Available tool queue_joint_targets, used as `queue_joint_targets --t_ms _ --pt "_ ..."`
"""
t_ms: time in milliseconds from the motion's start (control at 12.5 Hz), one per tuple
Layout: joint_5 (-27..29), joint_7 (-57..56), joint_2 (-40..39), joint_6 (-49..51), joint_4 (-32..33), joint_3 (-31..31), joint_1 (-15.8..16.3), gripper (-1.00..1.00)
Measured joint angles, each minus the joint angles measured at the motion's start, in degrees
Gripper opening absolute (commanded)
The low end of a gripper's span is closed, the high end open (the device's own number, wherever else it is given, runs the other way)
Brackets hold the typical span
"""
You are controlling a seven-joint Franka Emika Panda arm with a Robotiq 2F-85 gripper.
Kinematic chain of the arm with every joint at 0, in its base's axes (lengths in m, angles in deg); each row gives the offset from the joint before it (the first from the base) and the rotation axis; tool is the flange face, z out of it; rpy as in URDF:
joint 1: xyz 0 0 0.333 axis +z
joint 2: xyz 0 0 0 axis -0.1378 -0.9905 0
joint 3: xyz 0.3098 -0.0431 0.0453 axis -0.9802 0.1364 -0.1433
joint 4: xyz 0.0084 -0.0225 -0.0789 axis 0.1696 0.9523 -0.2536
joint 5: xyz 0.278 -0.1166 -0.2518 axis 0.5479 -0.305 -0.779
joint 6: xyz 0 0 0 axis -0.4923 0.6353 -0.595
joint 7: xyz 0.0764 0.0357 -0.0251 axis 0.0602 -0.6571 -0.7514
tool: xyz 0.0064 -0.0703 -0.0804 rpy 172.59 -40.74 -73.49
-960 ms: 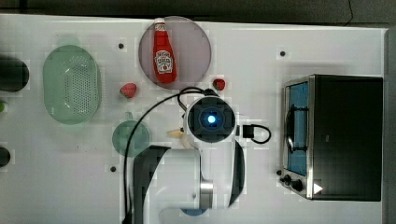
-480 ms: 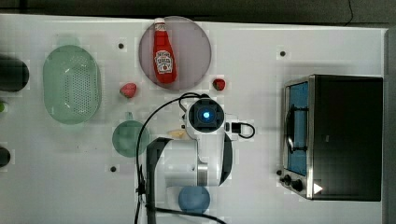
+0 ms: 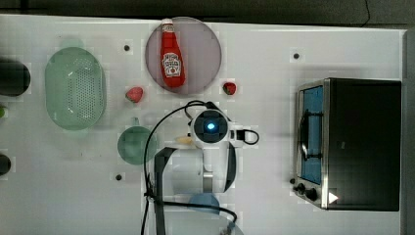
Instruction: Pick banana from table and place on oven.
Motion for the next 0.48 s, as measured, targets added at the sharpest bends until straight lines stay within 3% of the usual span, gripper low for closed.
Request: queue_joint_targets --t_ms 160,480 --pt "0.3 0.0 -3.2 -2.5 0.1 -0.6 1.0 1.0" --pt "0.3 -0.1 -5.1 -3.7 1.5 -1.2 2.4 -0.05"
